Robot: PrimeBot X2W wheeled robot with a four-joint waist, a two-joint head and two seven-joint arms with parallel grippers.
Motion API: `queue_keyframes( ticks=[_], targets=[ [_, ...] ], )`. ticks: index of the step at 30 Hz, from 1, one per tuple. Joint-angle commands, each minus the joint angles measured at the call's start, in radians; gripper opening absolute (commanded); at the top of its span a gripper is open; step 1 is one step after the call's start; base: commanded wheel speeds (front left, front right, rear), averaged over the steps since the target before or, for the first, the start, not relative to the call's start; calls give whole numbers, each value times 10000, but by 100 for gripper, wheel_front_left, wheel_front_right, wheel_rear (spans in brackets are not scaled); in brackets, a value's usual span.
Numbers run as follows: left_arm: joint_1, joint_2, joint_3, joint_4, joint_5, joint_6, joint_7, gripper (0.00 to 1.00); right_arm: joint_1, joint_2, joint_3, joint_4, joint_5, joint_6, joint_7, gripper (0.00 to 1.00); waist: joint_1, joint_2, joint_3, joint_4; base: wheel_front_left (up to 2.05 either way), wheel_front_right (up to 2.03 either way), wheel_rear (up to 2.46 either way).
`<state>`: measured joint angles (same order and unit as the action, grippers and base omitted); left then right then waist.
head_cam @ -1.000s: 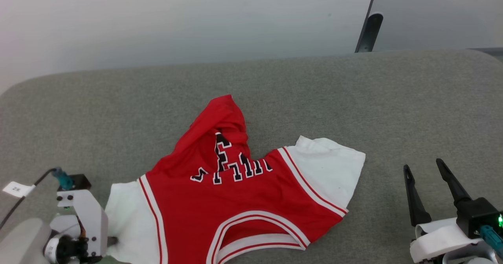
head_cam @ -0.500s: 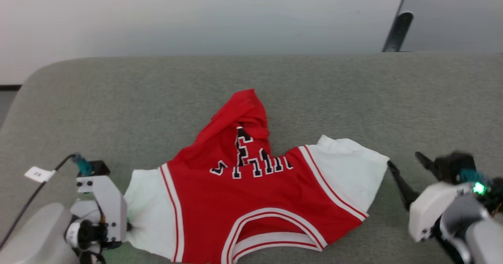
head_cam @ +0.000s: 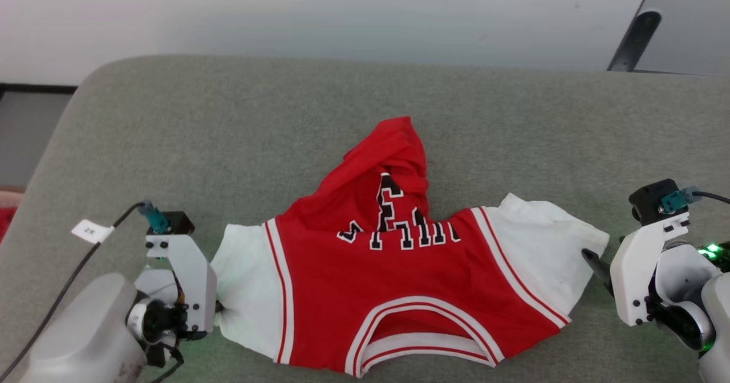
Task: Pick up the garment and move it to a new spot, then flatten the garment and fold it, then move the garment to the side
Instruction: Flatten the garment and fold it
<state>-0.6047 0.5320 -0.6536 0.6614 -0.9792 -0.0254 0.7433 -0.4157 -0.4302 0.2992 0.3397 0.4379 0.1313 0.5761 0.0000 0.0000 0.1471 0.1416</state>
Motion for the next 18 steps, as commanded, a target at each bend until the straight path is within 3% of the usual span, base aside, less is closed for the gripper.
queue_keyframes(
  ticks=[1, 8, 15, 17, 18],
  targets=[
    [-3, -228, -97, 110, 48, -81, -60, 0, -103, -88, 69, 84, 163, -10, 177, 100, 0, 0, 152, 153, 0, 0, 0],
    [-399, -474, -99, 487, 64, -267, -341, 0, -521, -102, 235, 682, 154, -10, 467, 100, 0, 0, 446, 319, 0, 0, 0],
    [-749, -705, -143, 922, 108, -467, -615, 0, -923, 280, 530, 1984, 287, -10, 746, 100, 0, 0, 706, 472, 0, 0, 0],
    [-851, -768, -168, 1057, 102, -528, -622, 0, -1086, 310, 635, 2339, 322, -10, 820, 0, 0, 0, 750, 515, 0, 0, 0],
    [-883, -800, -184, 1142, 101, -552, -618, 0, -1153, 312, 689, 2528, 345, -12, 932, 0, 0, 0, 762, 535, 0, 0, 0]
  ],
)
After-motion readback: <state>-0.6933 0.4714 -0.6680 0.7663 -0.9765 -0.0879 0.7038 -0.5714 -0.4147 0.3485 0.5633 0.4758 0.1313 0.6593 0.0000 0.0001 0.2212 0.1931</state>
